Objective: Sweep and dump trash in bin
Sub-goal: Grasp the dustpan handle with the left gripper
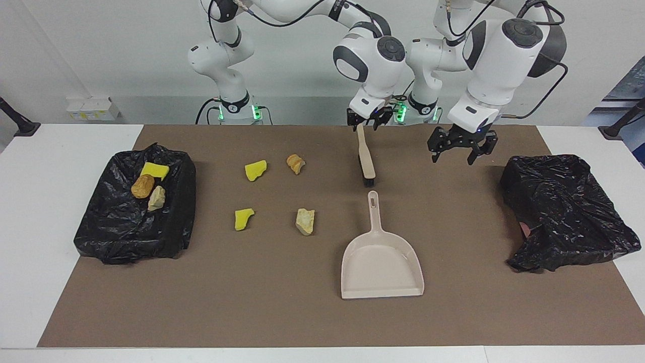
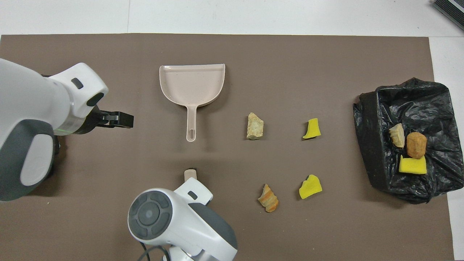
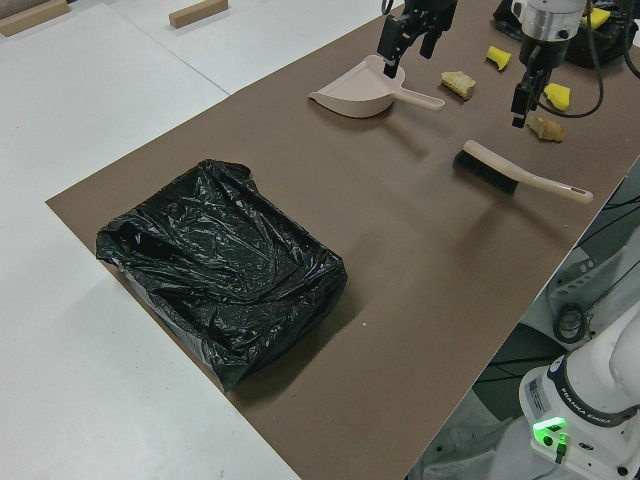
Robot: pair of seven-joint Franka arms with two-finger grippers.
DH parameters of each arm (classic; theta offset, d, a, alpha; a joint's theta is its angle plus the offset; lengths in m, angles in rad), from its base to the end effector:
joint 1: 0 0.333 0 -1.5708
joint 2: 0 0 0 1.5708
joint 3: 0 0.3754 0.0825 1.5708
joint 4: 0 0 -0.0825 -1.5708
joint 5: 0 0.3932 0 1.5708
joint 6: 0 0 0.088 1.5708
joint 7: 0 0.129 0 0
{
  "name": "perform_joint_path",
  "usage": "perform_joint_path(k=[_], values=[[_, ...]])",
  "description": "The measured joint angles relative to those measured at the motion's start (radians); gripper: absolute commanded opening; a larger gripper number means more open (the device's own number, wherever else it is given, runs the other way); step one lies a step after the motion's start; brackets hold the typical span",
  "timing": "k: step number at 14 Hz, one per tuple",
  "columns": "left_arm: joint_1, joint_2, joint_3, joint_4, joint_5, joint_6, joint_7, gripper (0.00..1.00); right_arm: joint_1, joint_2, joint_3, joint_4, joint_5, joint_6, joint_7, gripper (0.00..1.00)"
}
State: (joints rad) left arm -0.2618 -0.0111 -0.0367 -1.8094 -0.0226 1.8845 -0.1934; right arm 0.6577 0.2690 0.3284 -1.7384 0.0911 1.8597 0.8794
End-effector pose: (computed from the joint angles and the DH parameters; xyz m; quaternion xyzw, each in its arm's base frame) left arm 0.5525 -0.1724 0.5801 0.9978 -0.0495 0.0392 0.0208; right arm 0.3584 0.5268 0.4504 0.9935 0.0346 -0.1088 0.0027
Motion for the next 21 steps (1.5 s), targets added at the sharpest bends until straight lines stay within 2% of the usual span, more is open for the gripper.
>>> perform_joint_path(k=[2, 4, 10, 15, 16, 17, 18, 19, 20, 21], values=[[-0.065, 0.046, -0.001, -0.005, 0.0, 0.08, -0.086, 1.0, 0.022, -0.06, 0.001, -0.135, 0.034, 0.114, 0.002, 0.72], [-0.108, 0.093, -0.002, -0.005, 0.0, 0.133, -0.117, 1.0, 0.047, -0.092, 0.001, -0.214, 0.059, 0.178, 0.002, 0.72], [-0.161, 0.242, -0.001, -0.006, 0.001, 0.31, -0.12, 1.0, 0.072, -0.098, 0.001, -0.316, 0.065, 0.283, 0.003, 0.72], [-0.196, 0.318, -0.002, -0.008, 0.001, 0.382, -0.169, 1.0, 0.071, -0.098, -0.001, -0.353, 0.102, 0.355, 0.003, 0.64], [-0.203, 0.326, -0.001, -0.012, 0.001, 0.393, -0.182, 0.97, 0.071, -0.098, -0.001, -0.358, 0.113, 0.364, 0.003, 0.56], [-0.209, 0.331, -0.002, -0.018, 0.001, 0.399, -0.195, 0.93, 0.071, -0.098, -0.002, -0.359, 0.123, 0.367, 0.003, 0.38], [-0.213, 0.332, -0.002, -0.026, 0.001, 0.4, -0.208, 0.86, 0.071, -0.098, -0.002, -0.36, 0.125, 0.368, 0.003, 0.11], [-0.216, 0.332, -0.002, -0.034, 0.001, 0.401, -0.218, 0.72, 0.071, -0.098, -0.002, -0.36, 0.126, 0.368, 0.005, 0.0], [-0.218, 0.332, -0.002, -0.041, 0.001, 0.401, -0.222, 0.57, 0.072, -0.098, -0.002, -0.36, 0.126, 0.368, 0.017, 0.0], [-0.22, 0.332, -0.002, -0.046, 0.001, 0.403, -0.225, 0.3, 0.072, -0.099, -0.002, -0.36, 0.126, 0.368, 0.033, 0.0]])
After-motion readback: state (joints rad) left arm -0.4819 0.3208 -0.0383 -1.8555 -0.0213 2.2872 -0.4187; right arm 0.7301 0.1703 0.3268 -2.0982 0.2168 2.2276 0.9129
